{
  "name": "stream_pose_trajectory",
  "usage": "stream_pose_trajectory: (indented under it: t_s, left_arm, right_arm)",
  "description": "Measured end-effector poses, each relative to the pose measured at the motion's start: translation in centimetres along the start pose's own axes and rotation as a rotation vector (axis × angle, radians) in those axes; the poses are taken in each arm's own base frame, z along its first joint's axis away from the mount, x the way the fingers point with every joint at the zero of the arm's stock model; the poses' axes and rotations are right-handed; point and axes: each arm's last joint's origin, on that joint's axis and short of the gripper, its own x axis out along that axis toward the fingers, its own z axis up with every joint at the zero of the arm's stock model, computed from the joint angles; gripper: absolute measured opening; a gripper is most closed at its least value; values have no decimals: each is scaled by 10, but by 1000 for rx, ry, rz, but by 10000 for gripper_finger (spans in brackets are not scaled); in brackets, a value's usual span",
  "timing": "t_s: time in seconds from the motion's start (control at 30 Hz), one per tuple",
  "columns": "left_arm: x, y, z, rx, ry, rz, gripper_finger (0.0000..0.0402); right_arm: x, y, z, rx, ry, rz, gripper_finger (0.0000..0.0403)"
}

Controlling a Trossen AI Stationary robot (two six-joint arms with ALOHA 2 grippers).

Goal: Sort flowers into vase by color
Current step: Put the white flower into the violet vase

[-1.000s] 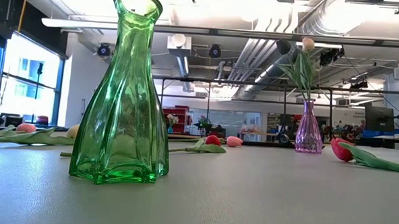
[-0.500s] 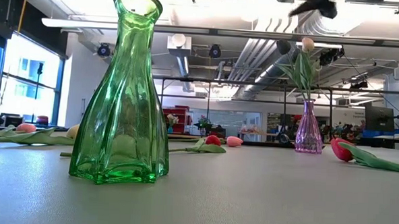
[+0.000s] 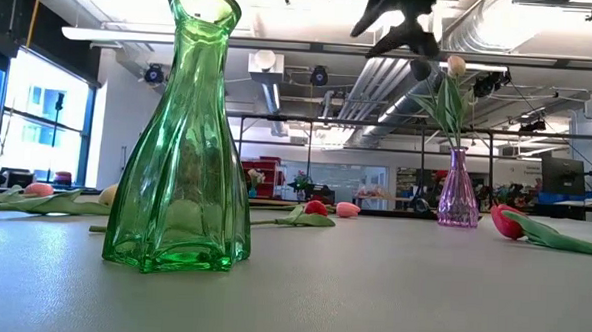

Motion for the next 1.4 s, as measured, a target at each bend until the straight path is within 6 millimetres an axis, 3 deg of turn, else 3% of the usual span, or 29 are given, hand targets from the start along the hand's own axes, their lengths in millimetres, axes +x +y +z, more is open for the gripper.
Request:
stream_pose_trajectory:
  t_s: [0.1,0.23,0.7,0.83,1.03,1.4]
  left_arm:
    - [0,0,0,0,0,0,206]
    - [0,0,0,0,0,0,206]
    - [0,0,0,0,0,0,206]
    - [0,0,0,-24,0,0,206]
    - [0,0,0,-204,1,-9,206]
    - [0,0,0,-131,1,-9,206]
  right_arm:
    - [13,7,-7,-35,17,-35,179]
    - [14,21,-18,-88,-32,-71,179]
    - [-15,60,-37,-193,-198,85,179]
    - [-16,65,-40,-199,-228,79,179]
    - [-17,66,-39,-148,-275,60,179]
    - [-18,66,-40,-66,-295,48,179]
